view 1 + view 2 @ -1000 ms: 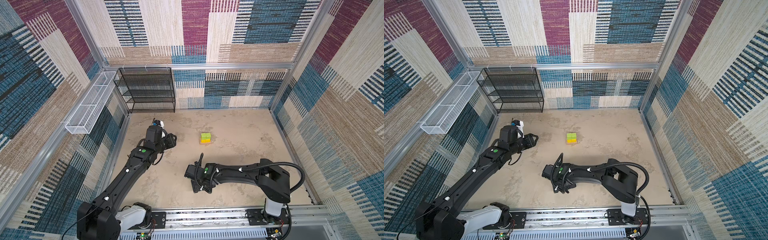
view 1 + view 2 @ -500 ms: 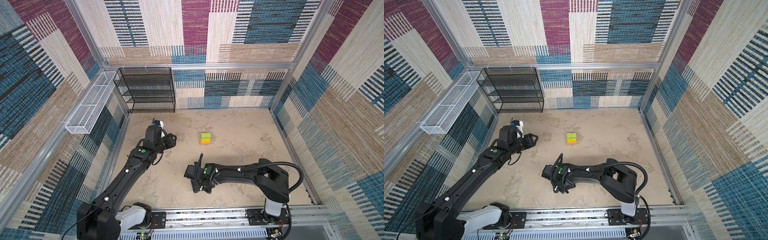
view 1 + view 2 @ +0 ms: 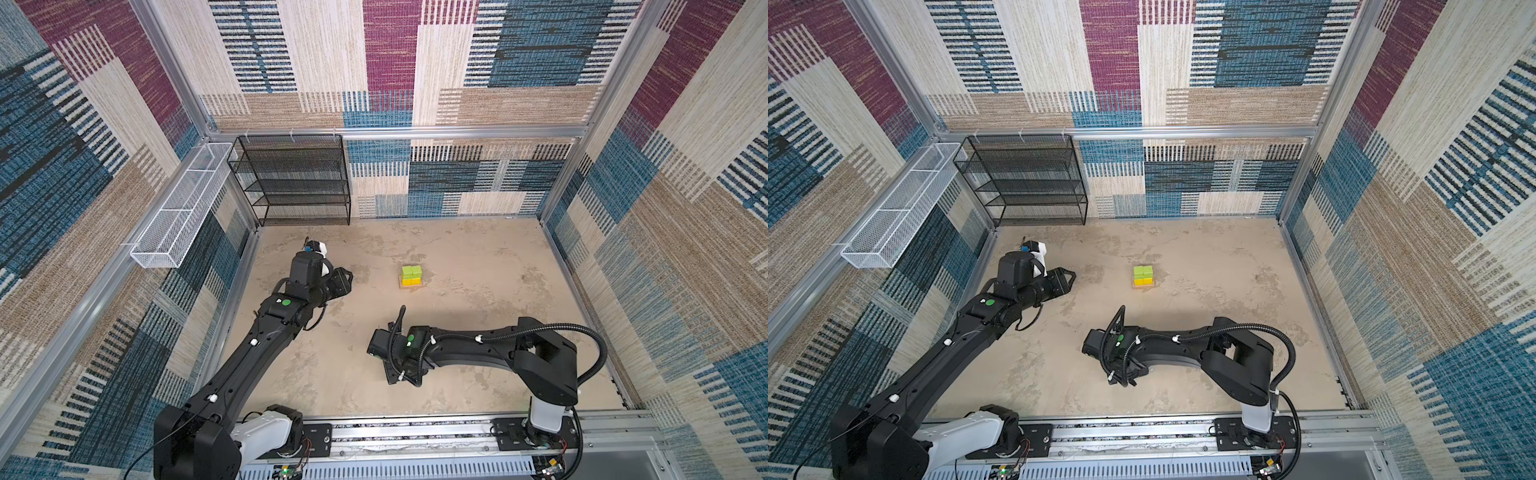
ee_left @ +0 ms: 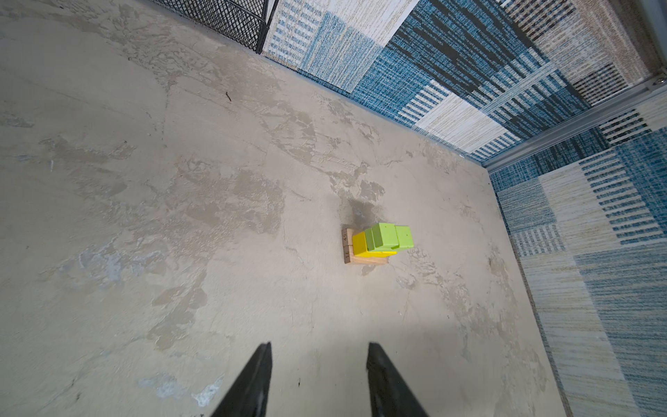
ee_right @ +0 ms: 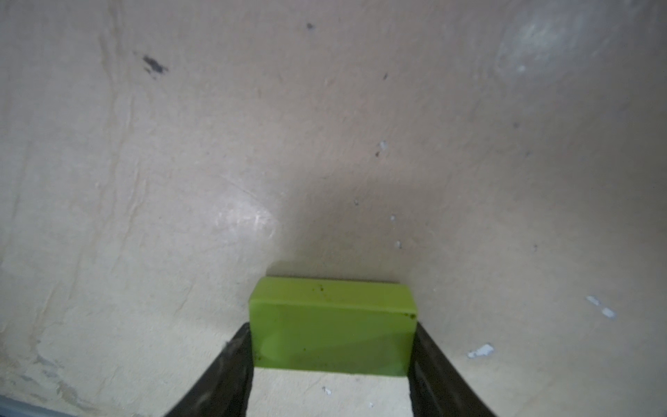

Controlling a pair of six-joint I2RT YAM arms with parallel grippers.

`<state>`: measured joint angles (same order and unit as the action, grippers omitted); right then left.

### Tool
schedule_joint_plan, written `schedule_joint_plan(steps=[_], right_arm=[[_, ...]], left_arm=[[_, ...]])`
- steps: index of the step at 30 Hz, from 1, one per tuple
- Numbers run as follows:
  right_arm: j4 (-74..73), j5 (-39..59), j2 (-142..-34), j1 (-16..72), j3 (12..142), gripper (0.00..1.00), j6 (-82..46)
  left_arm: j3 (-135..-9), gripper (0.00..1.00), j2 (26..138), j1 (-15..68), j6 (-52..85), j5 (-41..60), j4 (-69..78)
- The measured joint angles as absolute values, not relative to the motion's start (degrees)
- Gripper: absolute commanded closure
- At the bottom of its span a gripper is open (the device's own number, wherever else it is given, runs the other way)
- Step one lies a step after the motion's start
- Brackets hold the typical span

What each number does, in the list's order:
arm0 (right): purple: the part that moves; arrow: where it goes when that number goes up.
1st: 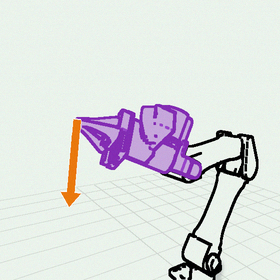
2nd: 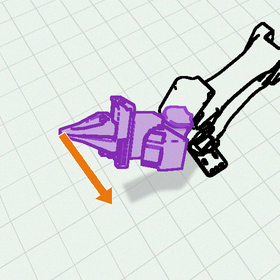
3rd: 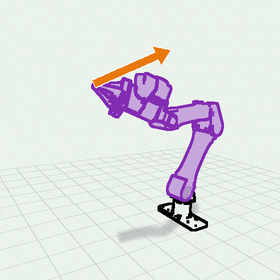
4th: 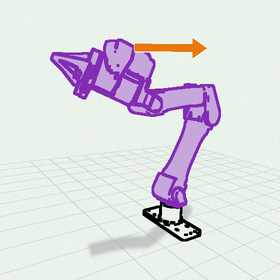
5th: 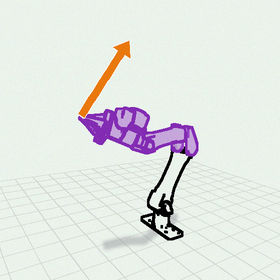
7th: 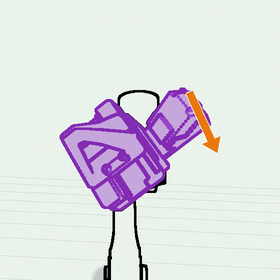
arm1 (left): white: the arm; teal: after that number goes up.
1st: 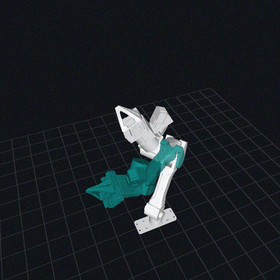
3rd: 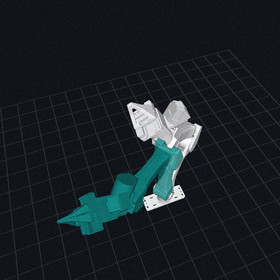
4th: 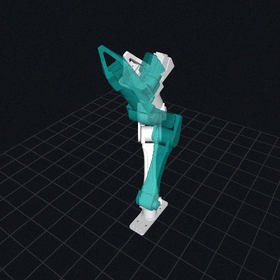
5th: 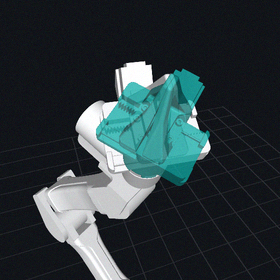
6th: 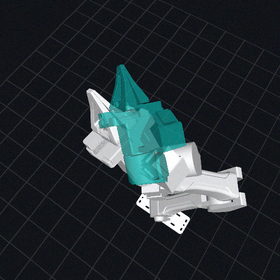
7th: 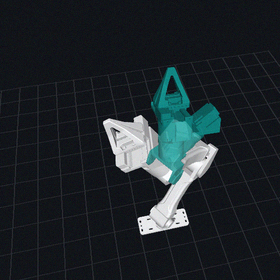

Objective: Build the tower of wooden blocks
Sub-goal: 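Lift the long green block with the right gripper and carry it over the stack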

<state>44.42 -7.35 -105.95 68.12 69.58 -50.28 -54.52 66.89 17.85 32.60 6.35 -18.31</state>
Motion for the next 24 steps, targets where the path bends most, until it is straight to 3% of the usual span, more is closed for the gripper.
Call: schedule_joint_plan(steps=[10,24], right_arm=[[48.07,-10.68,-105.67,66.87,74.24,0.44,-49.1],[47.48,-10.15,-101.97,56.42,77.67,0.44,-39.66]], left_arm=[[-54.33,0.53,66.72,17.5,32.6,6.37,-18.31],[-54.3,0.52,67.18,16.51,32.58,6.42,-18.31]])
